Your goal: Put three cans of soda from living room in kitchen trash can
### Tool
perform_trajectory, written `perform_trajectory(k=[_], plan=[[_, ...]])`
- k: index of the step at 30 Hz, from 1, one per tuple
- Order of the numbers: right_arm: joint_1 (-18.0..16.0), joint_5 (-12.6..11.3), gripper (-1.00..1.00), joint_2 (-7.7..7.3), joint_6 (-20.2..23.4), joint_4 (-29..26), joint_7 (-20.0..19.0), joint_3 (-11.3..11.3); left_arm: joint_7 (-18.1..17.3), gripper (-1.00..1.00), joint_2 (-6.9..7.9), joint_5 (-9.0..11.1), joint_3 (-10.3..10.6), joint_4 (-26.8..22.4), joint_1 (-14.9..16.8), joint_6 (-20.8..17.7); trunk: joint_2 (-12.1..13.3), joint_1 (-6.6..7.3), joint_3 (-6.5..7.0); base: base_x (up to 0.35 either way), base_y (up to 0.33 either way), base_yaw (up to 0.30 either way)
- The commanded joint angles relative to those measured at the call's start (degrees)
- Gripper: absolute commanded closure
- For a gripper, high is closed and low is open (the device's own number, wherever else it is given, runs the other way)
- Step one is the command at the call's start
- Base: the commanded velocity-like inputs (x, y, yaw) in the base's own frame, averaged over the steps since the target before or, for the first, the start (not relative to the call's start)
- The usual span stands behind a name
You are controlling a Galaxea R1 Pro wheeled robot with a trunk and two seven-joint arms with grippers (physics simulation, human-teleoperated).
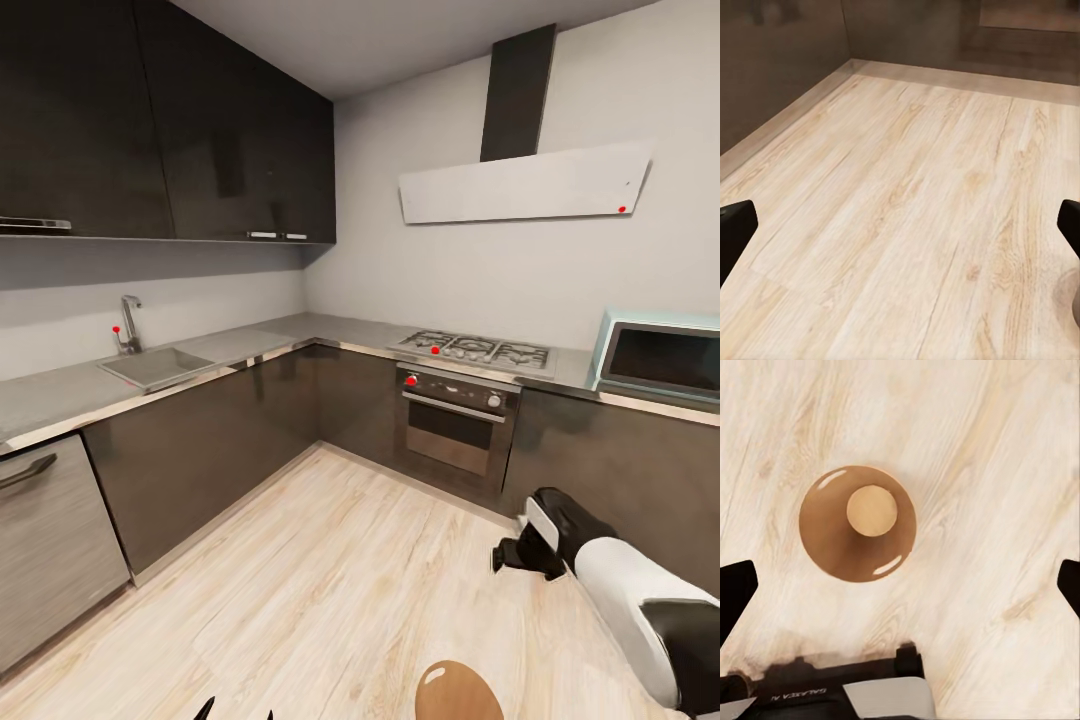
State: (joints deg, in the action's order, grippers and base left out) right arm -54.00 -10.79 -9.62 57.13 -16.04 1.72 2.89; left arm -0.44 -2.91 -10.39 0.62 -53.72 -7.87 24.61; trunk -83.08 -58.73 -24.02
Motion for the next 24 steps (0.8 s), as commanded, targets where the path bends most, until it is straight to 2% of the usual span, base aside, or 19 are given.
perform_trajectory(k=[1,2,4,6,7,15,24], plan=[[-1.30,-0.09,-1.00,-0.60,-0.19,1.45,-0.01,0.46,0.00,-1.00,0.00,0.00,0.00,-0.02,-0.01,0.00,0.00,0.00,-0.01,0.000,0.000,0.000],[-2.32,-0.09,-1.00,-1.19,-0.33,2.56,-0.02,0.89,0.00,-1.00,0.00,0.02,0.00,-0.03,-0.01,0.00,0.00,0.00,-0.01,0.000,0.000,0.000],[-4.72,-0.14,-1.00,-3.82,-0.72,5.17,-0.12,2.28,0.00,-1.00,0.01,0.07,0.00,-0.04,-0.02,0.00,0.00,0.00,-0.01,0.000,0.000,0.000],[-5.53,-0.21,-1.00,-5.59,-0.93,6.02,-0.50,2.83,0.00,-1.00,0.01,0.05,0.00,-0.01,-0.03,0.00,0.00,0.00,-0.01,0.000,0.000,0.000],[-6.04,-0.21,-1.00,-6.72,-1.06,6.54,-2.04,3.27,0.00,-1.00,0.01,0.06,0.00,0.01,-0.02,0.00,0.00,0.00,-0.01,0.000,0.000,0.000],[-6.35,-0.26,-1.00,-7.55,-1.73,6.92,-3.76,7.89,0.00,-1.00,-0.06,0.25,0.00,-0.04,0.00,-0.07,0.00,0.00,-0.01,0.000,0.000,0.000],[-6.38,-0.21,-1.00,-7.47,-1.92,6.93,-3.98,9.22,0.07,-1.00,-0.09,0.43,-0.04,-0.05,-0.01,-0.09,0.00,0.00,-0.01,0.000,0.000,0.000]])
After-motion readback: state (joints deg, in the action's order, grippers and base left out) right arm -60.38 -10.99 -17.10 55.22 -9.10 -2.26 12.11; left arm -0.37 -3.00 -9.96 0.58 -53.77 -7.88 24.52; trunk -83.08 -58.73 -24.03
